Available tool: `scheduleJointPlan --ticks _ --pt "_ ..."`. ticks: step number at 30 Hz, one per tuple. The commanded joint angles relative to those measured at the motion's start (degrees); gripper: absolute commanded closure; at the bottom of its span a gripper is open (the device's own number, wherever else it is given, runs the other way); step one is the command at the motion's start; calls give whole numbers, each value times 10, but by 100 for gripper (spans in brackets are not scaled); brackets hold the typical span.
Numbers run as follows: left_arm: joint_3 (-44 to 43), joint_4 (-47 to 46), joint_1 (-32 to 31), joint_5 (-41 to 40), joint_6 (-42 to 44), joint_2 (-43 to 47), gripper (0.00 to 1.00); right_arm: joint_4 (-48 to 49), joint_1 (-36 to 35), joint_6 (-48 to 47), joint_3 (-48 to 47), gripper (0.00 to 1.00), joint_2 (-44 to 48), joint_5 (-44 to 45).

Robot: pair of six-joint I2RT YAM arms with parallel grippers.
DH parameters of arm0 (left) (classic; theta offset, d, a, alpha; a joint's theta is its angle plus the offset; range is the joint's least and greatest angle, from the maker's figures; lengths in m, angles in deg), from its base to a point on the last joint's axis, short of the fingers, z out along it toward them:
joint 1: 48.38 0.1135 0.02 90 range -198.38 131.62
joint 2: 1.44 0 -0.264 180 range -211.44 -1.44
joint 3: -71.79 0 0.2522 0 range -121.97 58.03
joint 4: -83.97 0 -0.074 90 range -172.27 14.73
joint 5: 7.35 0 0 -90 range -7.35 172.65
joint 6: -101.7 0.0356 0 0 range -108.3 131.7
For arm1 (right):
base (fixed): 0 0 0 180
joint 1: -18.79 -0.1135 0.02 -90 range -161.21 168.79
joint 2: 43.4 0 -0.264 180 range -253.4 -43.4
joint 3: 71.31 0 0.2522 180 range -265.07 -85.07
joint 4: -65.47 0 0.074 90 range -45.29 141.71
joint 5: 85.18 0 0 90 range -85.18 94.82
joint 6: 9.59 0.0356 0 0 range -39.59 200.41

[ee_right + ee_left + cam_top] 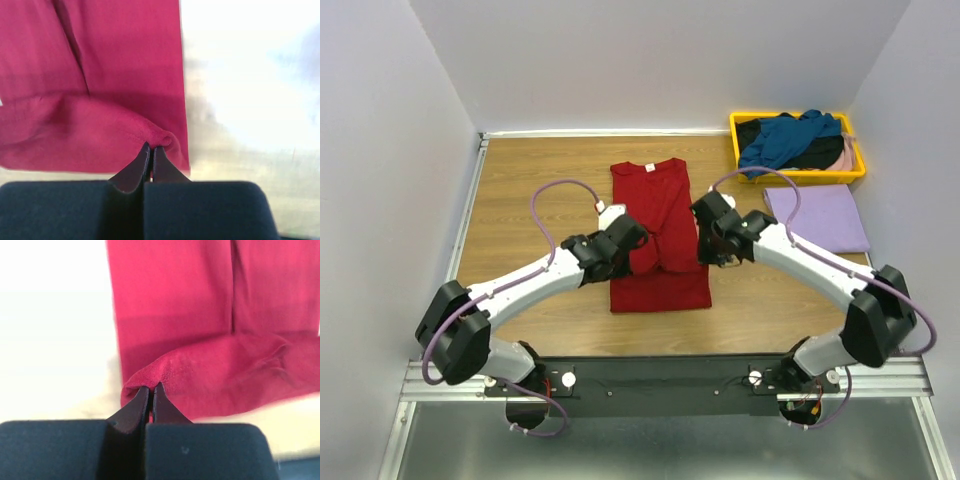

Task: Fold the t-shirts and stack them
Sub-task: Fold the tshirt

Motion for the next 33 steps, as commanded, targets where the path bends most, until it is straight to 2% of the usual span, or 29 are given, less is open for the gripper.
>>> scheduleJointPlan --ticks 1,14,26,28,31,32,33 --pt "-39 -50 34 -96 69 -26 100 31 22 -74 -69 99 -49 48" --pt "-66 -172 97 -91 140 -87 100 59 81 -145 -184 99 -161 34" --pt "-77 -246 125 -87 165 -201 100 104 115 -169 -184 99 -236 16" --pt "-81 -251 127 -88 165 -218 93 113 116 -169 -180 98 -249 16" --pt "-82 -252 127 -96 162 -224 80 117 116 -178 -185 85 -259 13" --pt "-81 -250 128 -102 158 -220 65 117 116 -180 -189 81 -258 10" --pt "-78 -249 127 -104 155 -217 58 117 116 -182 -190 70 -252 3"
